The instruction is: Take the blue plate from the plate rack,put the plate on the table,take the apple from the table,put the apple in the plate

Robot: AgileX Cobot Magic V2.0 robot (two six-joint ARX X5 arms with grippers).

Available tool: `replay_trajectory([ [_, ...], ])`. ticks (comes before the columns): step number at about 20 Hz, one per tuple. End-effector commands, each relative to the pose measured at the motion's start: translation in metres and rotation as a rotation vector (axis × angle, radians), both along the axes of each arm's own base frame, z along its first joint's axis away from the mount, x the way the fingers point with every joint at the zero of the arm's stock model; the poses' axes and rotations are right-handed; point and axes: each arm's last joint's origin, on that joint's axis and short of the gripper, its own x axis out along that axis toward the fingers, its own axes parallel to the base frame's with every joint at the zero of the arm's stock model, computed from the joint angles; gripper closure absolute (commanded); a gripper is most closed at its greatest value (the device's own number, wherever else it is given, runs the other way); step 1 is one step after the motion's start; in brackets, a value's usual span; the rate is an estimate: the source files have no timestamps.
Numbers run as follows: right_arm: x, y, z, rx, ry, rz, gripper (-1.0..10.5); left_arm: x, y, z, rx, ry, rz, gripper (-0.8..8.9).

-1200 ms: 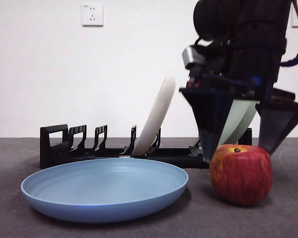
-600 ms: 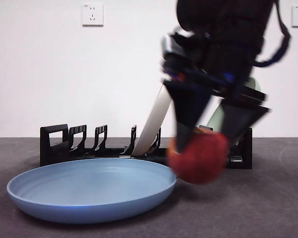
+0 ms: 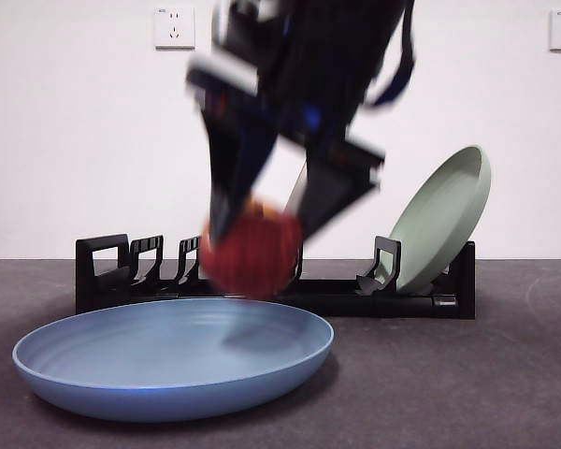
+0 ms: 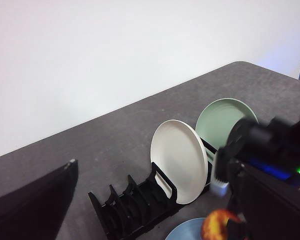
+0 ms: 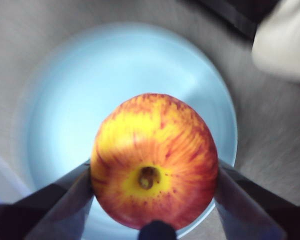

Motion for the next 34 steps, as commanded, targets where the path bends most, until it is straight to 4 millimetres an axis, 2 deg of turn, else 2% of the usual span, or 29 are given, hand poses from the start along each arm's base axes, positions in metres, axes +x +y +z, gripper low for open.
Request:
replay_trajectory([
  [1, 0.001, 0.009, -0.02, -0.027, 0.028, 0.01, 9.6, 0.0, 0.0, 0.0, -0.005, -0.001, 0.004, 3.15],
  [7, -0.006, 0.021, -0.022, -0.011, 0.006, 0.054, 9.1, 0.003, -0.003, -0.002, 0.008, 0.009, 0.004, 3.15],
  [9, -0.005, 0.022, -0.028, -0.031, 0.02, 0.059, 7.9, 0.003, -0.004, -0.003, 0.014, 0.014, 0.003, 3.15],
  [13, -0.004, 0.023, -0.046, -0.089, 0.072, 0.059, 4.8, 0.005, -0.006, -0.004, 0.024, 0.022, 0.003, 3.15],
  [14, -0.004, 0.023, -0.046, -0.089, 0.072, 0.059, 4.3, 0.005, -0.006, -0.004, 0.027, 0.024, 0.003, 3.15],
  [16, -0.006, 0.025, -0.042, -0.078, 0.062, 0.067, 4.3, 0.004, -0.006, -0.004, 0.031, 0.027, 0.004, 3.15],
  [19, -0.006, 0.025, -0.023, -0.036, 0.026, 0.065, 4.3, 0.005, -0.006, -0.004, 0.031, 0.027, 0.004, 3.15],
  [24, -0.008, 0.021, 0.029, 0.026, -0.041, 0.061, 4.4, 0.01, -0.013, -0.007, 0.051, 0.041, 0.004, 3.15],
  [26, -0.011, 0.012, 0.052, 0.044, -0.079, 0.056, 4.4, 0.013, -0.017, -0.008, 0.059, 0.047, 0.004, 3.15],
  [28, -0.018, -0.007, 0.078, 0.037, -0.158, 0.02, 4.5, 0.016, -0.021, -0.008, 0.071, 0.046, 0.002, 3.36],
  [29, -0.022, -0.018, 0.09, 0.032, -0.194, 0.004, 4.6, 0.018, -0.023, -0.009, 0.088, 0.044, -0.002, 4.44],
  [30, -0.026, -0.031, 0.103, 0.039, -0.222, -0.022, 5.5, 0.019, -0.025, -0.01, 0.105, 0.044, -0.006, 6.07],
  [31, -0.031, -0.043, 0.115, 0.052, -0.247, -0.045, 6.9, 0.021, -0.028, -0.01, 0.127, 0.041, -0.014, 7.81],
  [33, -0.041, -0.068, 0.138, 0.09, -0.301, -0.069, 9.7, 0.024, -0.032, -0.012, 0.155, 0.04, -0.024, 8.21],
  [34, -0.046, -0.079, 0.148, 0.115, -0.329, -0.087, 9.6, 0.026, -0.035, -0.013, 0.165, 0.044, -0.025, 8.21],
])
